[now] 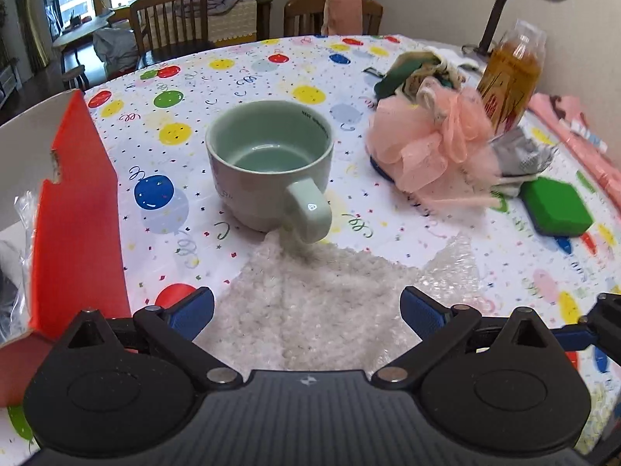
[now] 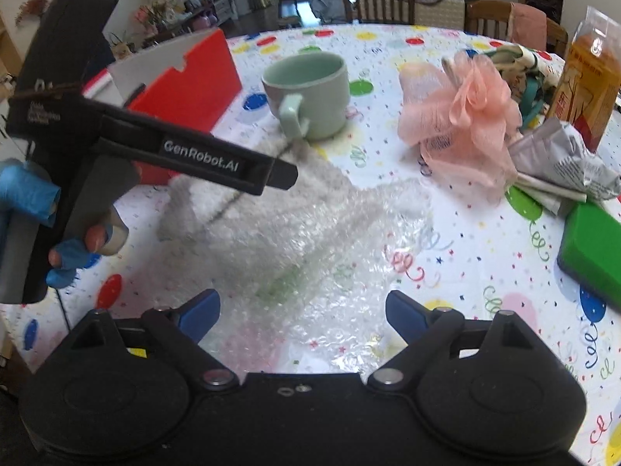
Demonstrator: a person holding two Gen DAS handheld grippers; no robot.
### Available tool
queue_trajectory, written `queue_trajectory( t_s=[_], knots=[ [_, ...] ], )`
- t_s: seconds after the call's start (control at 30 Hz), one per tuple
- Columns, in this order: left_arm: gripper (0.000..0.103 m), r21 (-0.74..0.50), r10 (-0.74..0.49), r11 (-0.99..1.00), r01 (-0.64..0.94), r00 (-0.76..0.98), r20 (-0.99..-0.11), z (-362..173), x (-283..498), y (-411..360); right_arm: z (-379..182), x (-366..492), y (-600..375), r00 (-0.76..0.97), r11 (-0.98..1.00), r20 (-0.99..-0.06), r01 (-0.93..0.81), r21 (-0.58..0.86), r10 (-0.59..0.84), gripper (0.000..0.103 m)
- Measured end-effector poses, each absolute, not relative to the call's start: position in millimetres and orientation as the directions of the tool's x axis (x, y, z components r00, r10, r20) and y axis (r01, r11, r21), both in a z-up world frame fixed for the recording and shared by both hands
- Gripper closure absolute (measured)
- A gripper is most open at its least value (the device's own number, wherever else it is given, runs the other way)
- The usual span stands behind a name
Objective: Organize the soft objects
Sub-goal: 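Grasp the white fluffy cloth with the left gripper while the right gripper grasps the bubble wrap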
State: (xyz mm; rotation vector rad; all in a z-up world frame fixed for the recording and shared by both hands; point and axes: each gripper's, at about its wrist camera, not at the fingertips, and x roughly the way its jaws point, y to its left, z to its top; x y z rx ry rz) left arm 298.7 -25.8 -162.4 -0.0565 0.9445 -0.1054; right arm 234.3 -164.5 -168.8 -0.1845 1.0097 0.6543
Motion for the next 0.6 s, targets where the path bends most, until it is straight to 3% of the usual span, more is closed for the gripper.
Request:
queue_trajectory(
  t_s=[0.17, 0.27, 0.6],
  knots=[
    [0.000, -0.044, -0.071, 0.997, 0.061, 0.568, -0.820, -177.3, 308.3, -33.1, -179.9, 232.4, -157.3, 0.360, 0.799, -0.844, -0.588, 0.125, 0.397, 0.014],
    [0.000, -0.062, -0.067, 0.998, 0.027, 0.554, -0.830, -185.8, 311.9, -28.5, -186.1, 229.2, -150.2, 0.365, 0.787, -0.857, -0.612, 0.073, 0.363, 0.027],
    [0.005, -0.054, -0.065, 0.998, 0.035, 0.550, -0.833, -194.8, 311.8, -31.6, -188.9, 218.5, -151.7, 0.407, 0.769, -0.855, -0.639, -0.016, 0.321, 0.045]
  ],
)
